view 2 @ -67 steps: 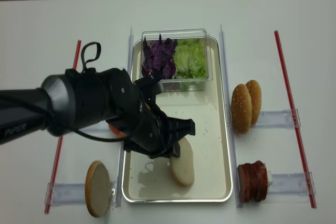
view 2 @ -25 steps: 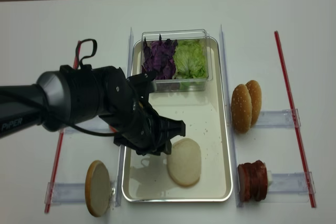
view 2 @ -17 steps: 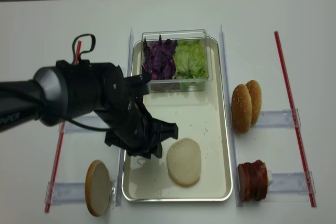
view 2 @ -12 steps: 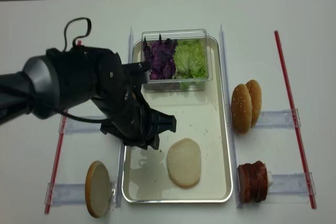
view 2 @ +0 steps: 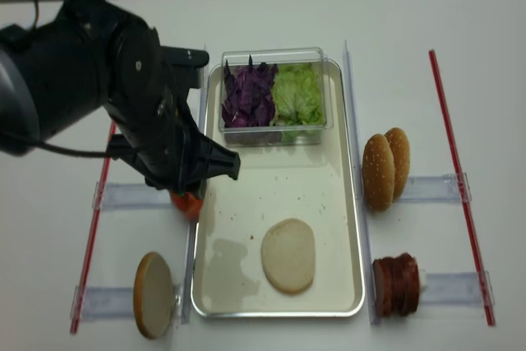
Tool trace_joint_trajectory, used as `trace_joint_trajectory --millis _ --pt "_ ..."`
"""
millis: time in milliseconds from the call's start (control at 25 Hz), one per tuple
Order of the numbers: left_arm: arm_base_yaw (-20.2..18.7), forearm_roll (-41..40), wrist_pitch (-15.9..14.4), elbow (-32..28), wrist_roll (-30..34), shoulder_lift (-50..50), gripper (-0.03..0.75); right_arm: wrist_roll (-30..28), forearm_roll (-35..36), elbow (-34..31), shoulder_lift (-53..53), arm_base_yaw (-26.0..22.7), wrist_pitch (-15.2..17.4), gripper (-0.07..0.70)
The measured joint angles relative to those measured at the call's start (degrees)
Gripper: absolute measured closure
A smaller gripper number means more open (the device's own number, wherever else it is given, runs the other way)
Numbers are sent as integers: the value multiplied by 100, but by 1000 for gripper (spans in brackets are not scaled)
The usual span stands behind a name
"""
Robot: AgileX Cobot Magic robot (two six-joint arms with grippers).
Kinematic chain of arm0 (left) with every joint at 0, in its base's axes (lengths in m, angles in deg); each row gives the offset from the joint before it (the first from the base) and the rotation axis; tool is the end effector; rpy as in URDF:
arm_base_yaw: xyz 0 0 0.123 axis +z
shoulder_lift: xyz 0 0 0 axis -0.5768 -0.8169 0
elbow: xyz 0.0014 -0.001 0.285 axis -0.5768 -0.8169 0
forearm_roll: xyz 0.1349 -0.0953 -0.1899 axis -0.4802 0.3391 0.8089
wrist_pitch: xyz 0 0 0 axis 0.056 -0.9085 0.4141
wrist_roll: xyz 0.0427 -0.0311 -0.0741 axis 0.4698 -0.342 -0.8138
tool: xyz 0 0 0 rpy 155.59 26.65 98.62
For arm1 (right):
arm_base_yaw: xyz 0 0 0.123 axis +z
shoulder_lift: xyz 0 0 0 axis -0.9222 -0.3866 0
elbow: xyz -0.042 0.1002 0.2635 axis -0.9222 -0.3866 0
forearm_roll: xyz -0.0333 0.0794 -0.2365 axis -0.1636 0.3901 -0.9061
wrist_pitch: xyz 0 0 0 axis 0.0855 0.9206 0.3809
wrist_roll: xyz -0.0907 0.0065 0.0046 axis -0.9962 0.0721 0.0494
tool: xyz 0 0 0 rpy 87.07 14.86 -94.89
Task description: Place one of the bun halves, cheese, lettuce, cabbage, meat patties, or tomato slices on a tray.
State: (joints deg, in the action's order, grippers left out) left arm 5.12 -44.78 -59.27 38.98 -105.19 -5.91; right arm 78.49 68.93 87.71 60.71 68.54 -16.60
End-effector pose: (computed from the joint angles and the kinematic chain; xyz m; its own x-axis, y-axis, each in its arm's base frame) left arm 0.2487 -0.1442 0.2474 -0.9751 0.1648 -0.1487 0.1745 0.9831 -0.0550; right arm -0.0086 0.0065 0.2660 -0.5194 -0.0460 -0.8533 -0.1036 0.9946 0.0095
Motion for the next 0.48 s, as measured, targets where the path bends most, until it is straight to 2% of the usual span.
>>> trace_joint_trajectory --millis 160,240,480 --pt "239 -697 -622 22 -65 92 519 0 0 0 0 0 0 143" --pt "351 -965 -839 22 -77 140 519 0 0 0 0 0 0 143" --pt "1061 -1143 -949 34 4 244 519 0 0 0 0 0 0 143"
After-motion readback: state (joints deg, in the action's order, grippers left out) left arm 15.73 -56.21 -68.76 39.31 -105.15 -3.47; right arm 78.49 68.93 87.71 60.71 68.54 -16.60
